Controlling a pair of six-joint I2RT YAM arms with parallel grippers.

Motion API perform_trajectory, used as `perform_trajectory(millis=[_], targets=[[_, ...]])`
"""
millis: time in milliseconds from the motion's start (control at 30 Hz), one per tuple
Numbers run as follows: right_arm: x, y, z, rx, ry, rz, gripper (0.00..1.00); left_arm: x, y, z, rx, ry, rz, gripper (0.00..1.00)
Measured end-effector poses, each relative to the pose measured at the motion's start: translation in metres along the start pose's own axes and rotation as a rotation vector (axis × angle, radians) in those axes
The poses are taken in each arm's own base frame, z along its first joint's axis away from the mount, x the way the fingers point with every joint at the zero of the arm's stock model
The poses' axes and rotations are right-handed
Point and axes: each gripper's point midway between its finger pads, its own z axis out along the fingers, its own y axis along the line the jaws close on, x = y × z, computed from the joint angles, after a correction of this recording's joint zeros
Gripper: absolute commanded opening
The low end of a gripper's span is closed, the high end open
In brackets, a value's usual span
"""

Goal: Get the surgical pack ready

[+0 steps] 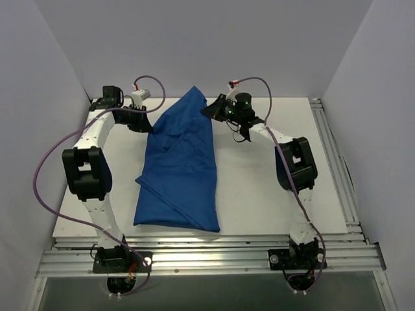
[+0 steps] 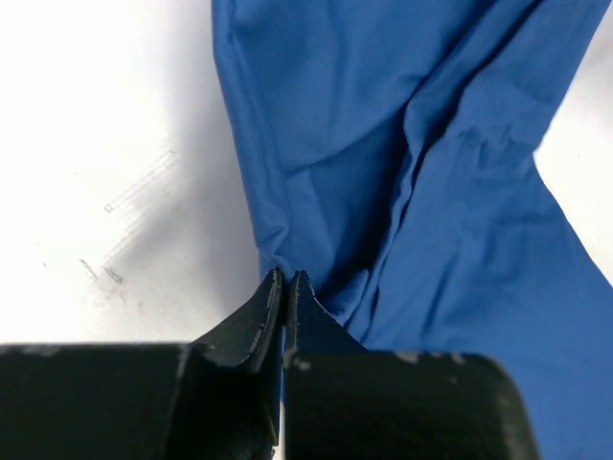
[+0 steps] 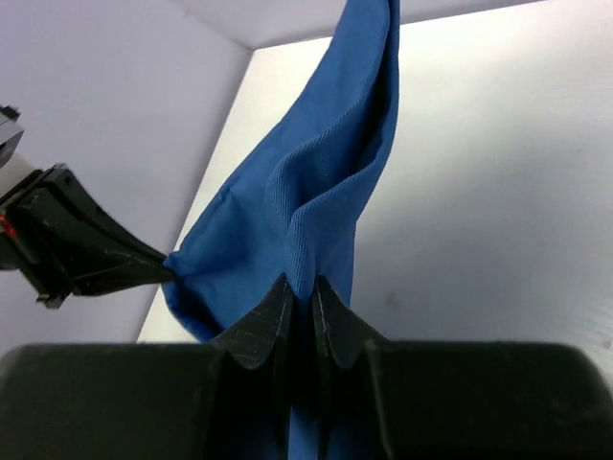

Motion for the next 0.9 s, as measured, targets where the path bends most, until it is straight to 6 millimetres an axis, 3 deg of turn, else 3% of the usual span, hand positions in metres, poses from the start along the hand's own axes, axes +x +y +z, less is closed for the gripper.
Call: perform_trajectory(millis=[167, 367, 533, 733, 800, 900], targets=[[0.012, 0.046, -0.041, -0.07, 0.014, -0.073, 0.0, 0.022, -0.024, -0.026, 0.043, -0.005, 0.061, 0.02], [0.069, 0.084, -0.087, -0.089, 0.135, -0.193, 0.0, 0.061, -0.04, -0.052, 0.094, 0.007, 0.066, 0.02], [0.113, 0.121, -0.131, -0.143, 0.207, -0.272, 0.0, 0.081, -0.064, -0.074, 0.112, 0.007, 0.123, 0.02], [0.137, 0.123, -0.173, -0.142, 0.21, -0.276, 0.0, 0.107, -0.084, -0.082, 0.145, 0.026, 0.155, 0.06], [0.157, 0.124, -0.18, -0.143, 0.236, -0.274, 0.0, 0.119, -0.088, -0.081, 0.156, 0.04, 0.161, 0.07], [0.208, 0.117, -0.193, -0.131, 0.327, -0.256, 0.0, 0.142, -0.095, -0.081, 0.169, 0.072, 0.169, 0.08]])
